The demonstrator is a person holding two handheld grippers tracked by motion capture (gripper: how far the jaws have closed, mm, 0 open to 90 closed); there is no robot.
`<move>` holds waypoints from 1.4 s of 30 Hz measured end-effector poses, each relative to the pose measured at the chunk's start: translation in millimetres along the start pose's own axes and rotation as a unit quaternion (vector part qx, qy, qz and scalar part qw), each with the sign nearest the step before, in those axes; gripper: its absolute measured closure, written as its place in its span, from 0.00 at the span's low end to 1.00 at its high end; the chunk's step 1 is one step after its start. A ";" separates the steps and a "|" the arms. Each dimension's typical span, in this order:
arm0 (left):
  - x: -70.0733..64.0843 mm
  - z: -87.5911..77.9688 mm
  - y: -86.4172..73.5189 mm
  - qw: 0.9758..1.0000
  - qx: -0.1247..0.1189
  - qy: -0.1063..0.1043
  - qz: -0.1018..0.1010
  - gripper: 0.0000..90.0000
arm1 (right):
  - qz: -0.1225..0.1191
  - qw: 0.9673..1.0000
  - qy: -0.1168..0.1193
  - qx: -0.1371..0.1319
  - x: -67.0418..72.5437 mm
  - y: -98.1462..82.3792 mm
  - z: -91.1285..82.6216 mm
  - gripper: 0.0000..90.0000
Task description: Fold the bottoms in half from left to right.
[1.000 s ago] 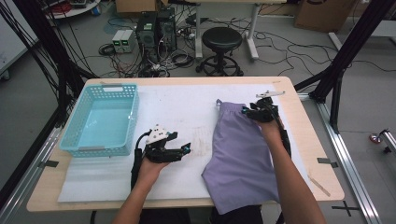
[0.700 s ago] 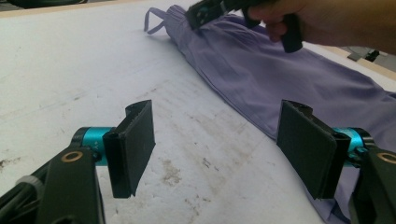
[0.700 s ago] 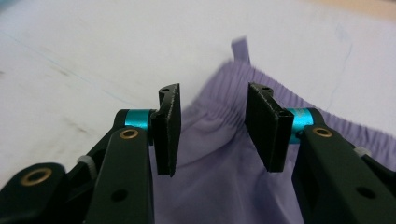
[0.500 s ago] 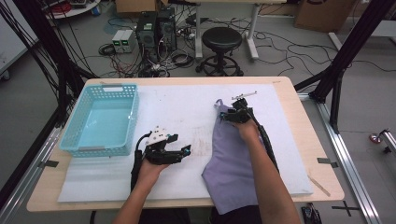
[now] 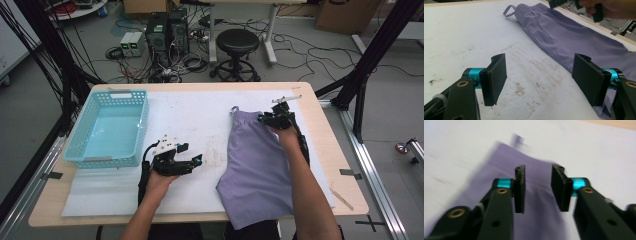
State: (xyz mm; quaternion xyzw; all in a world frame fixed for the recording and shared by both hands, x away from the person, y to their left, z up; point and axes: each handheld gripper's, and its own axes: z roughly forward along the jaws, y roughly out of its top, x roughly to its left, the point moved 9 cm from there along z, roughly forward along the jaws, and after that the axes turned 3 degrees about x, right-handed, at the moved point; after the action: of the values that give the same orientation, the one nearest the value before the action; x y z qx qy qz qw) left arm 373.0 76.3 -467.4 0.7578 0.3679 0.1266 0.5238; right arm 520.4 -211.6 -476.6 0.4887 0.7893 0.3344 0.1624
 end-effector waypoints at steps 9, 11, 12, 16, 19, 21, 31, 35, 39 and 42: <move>-1.4 7.2 -5.2 1.000 0.009 -0.002 -0.004 0.31 | 0.001 0.998 -0.057 0.032 -21.6 -41.3 0.1 1.00; -2.1 7.9 -5.8 1.000 0.010 -0.003 -0.004 0.31 | 0.006 0.996 -0.069 0.047 -27.2 -46.6 0.5 1.00; -2.3 8.1 -6.1 1.000 0.010 -0.003 -0.005 0.31 | 0.008 0.996 -0.069 0.058 -28.3 -49.9 2.1 1.00; -0.9 7.5 -6.6 1.000 0.011 0.000 -0.006 0.31 | 0.003 0.996 -0.074 0.048 -28.4 -47.2 -0.3 0.76; 0.5 7.8 -6.1 1.000 0.006 0.000 -0.010 0.31 | 0.001 0.997 -0.076 -0.002 -21.0 -29.0 -10.9 0.64; 0.5 8.3 -6.2 1.000 0.005 -0.002 -0.012 0.31 | -0.013 0.997 -0.074 -0.030 -8.2 -13.8 -12.5 0.56; -6.2 8.1 -8.2 1.000 0.009 -0.014 -0.012 0.31 | -0.045 0.998 -0.030 0.011 44.3 2.7 42.9 0.58; -5.5 8.0 -7.9 1.000 0.009 -0.014 -0.017 0.31 | -0.098 0.993 -0.059 0.028 41.1 -3.2 47.2 0.60; -5.0 9.1 -7.2 0.999 0.008 -0.017 -0.026 0.31 | -0.044 0.999 -0.025 -0.003 34.1 2.0 26.3 0.54; -5.1 13.4 -6.2 0.999 0.012 -0.020 -0.036 0.31 | -0.018 0.999 -0.021 -0.045 14.0 3.0 -4.8 0.59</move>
State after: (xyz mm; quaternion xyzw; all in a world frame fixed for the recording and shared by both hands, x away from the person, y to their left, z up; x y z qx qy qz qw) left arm 374.5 64.5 -477.6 0.7525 0.3863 0.0880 0.5261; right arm 513.0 -200.2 -470.0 0.4738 0.7783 0.3564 0.2068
